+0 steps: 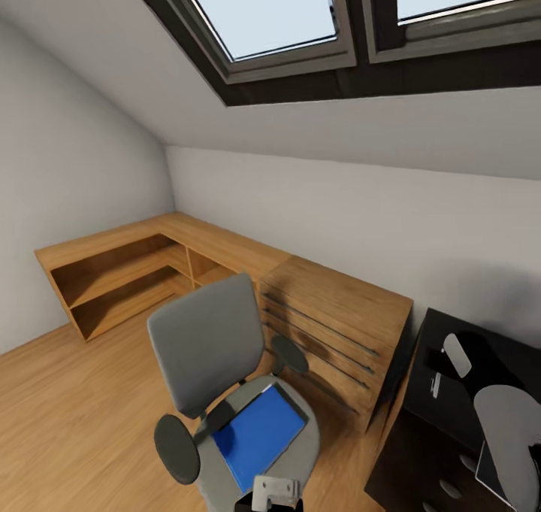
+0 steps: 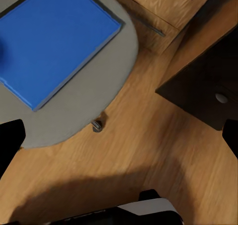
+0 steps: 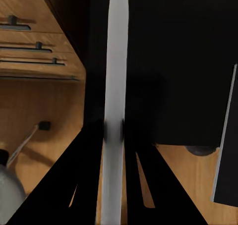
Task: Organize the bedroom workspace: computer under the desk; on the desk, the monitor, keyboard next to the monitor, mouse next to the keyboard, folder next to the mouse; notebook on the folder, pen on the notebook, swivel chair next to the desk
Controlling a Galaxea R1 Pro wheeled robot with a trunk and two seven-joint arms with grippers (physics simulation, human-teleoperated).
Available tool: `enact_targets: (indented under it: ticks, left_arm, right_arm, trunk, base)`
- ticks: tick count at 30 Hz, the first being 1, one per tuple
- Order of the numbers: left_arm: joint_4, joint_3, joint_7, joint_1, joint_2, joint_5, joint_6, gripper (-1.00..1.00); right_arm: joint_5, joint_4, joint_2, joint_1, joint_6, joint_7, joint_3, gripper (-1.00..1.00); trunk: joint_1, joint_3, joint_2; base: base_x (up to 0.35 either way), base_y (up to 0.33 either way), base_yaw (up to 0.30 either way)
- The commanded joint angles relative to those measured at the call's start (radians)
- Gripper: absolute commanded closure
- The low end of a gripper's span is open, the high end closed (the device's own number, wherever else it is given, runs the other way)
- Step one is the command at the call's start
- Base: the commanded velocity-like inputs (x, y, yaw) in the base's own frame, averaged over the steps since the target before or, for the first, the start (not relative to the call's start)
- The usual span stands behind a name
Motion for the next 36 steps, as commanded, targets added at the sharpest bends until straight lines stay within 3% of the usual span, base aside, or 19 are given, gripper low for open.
enact_targets:
  ticks: [1, 6, 8, 16, 26, 36]
  left_arm:
    - [-0.002, -0.001, 0.008, 0.0, 0.0, 0.01, 0.002, -1.0]
    - [-0.002, -0.006, 0.006, 0.0, 0.0, 0.011, 0.002, -1.0]
    - [-0.004, -0.034, 0.007, 0.0, 0.0, 0.012, 0.001, -1.0]
    - [-0.023, -0.049, 0.01, 0.0, 0.0, 0.016, -0.002, -1.0]
    - [-0.047, -0.043, 0.01, 0.0, 0.0, 0.017, -0.002, -1.0]
    - [-0.07, -0.035, 0.009, 0.0, 0.001, 0.018, -0.001, -1.0]
  right_arm:
    - [-0.011, -0.001, 0.002, 0.0, 0.0, -0.006, -0.001, 1.0]
    - [-0.01, 0.003, 0.012, 0.001, -0.006, -0.005, -0.001, 1.0]
    - [-0.006, 0.02, 0.017, 0.002, -0.03, -0.004, -0.001, 1.0]
    - [-0.003, 0.044, 0.013, 0.002, -0.055, -0.004, 0.0, 1.0]
    - [0.038, 0.064, 0.007, 0.005, -0.058, -0.004, 0.0, 1.0]
    - [0.053, 0.153, -0.012, 0.005, -0.119, -0.004, 0.0, 1.0]
  trunk:
    - [0.001, -0.002, -0.002]
    - [0.001, -0.002, -0.002]
    - [0.001, -0.002, -0.002]
    - [0.001, -0.002, -0.002]
    - [0.039, -0.033, -0.072]
    - [0.078, -0.064, -0.142]
  base:
    - [0.172, -0.088, 0.0]
    - [0.084, -0.043, 0.0]
    - [0.017, -0.009, 0.0]
    - [0.003, -0.002, 0.0]
    - [0.0, 0.0, 0.0]
    - [0.0, 0.0, 0.0]
